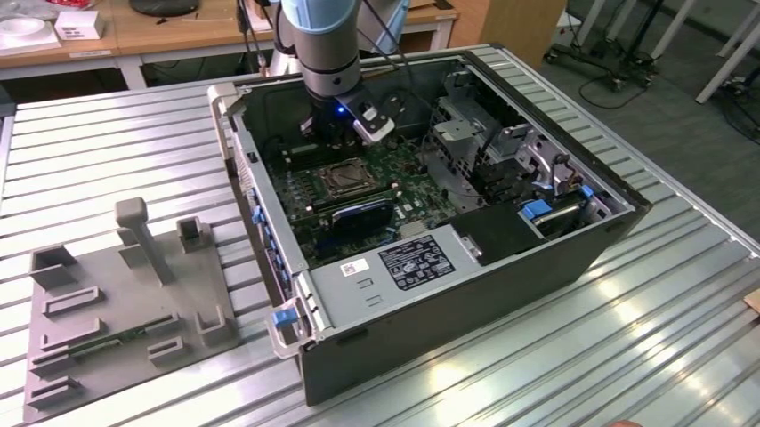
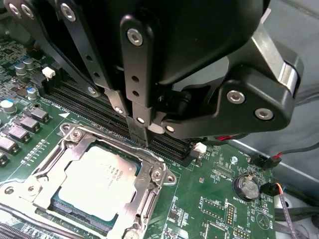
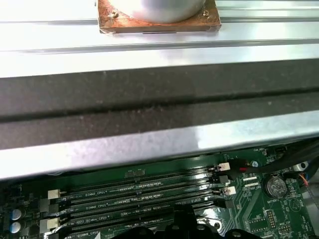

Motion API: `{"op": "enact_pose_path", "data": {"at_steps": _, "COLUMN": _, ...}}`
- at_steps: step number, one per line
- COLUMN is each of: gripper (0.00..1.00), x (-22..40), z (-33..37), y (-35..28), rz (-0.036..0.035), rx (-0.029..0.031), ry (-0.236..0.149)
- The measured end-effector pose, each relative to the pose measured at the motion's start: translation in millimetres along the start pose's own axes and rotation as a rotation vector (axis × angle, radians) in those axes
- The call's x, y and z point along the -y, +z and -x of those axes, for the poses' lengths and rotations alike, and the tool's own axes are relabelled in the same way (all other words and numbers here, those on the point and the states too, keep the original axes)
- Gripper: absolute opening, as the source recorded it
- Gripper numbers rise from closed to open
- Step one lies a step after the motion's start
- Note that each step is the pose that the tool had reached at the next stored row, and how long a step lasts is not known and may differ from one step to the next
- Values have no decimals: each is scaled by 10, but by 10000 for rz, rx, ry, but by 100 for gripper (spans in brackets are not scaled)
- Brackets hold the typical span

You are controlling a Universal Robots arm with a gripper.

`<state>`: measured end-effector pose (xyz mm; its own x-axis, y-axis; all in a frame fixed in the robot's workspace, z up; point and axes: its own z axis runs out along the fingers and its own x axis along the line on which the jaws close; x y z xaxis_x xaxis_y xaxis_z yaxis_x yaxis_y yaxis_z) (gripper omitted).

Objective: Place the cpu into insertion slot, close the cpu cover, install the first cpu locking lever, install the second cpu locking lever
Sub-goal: 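Install the first cpu locking lever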

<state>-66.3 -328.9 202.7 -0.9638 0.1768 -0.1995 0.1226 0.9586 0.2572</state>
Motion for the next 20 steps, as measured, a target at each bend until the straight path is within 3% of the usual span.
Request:
{"op": "enact_pose_path", "data": {"at_steps": 2, "gripper": 11, "x": 0, "z": 0, "y": 0, "rz": -2, "rx": -12, "ry": 2}}
{"op": "enact_pose_path", "data": {"at_steps": 3, "gripper": 11, "x": 0, "z": 2, "y": 0, "rz": -20, "rx": -98, "ry": 20}}
{"op": "enact_pose_path", "data": {"at_steps": 5, "gripper": 11, "x": 0, "z": 7, "y": 3, "rz": -73, "rx": -393, "ry": 92}}
{"op": "enact_pose_path", "data": {"at_steps": 10, "gripper": 11, "x": -1, "z": 8, "y": 4, "rz": -105, "rx": -413, "ry": 91}}
{"op": "enact_pose_path", "data": {"at_steps": 12, "gripper": 11, "x": -3, "z": 8, "y": 0, "rz": -320, "rx": -395, "ry": 44}}
{"op": "enact_pose_path", "data": {"at_steps": 14, "gripper": 11, "x": -8, "z": 14, "y": -15, "rz": -503, "rx": -448, "ry": 24}}
{"op": "enact_pose_path", "data": {"at_steps": 15, "gripper": 11, "x": -12, "z": 18, "y": -26, "rz": -576, "rx": -490, "ry": 19}}
{"op": "enact_pose_path", "data": {"at_steps": 17, "gripper": 11, "x": -19, "z": 31, "y": -50, "rz": -636, "rx": -591, "ry": 34}}
{"op": "enact_pose_path", "data": {"at_steps": 19, "gripper": 11, "x": -26, "z": 48, "y": -64, "rz": -712, "rx": -737, "ry": 55}}
{"op": "enact_pose_path", "data": {"at_steps": 20, "gripper": 11, "x": -28, "z": 56, "y": -66, "rz": -784, "rx": -821, "ry": 62}}
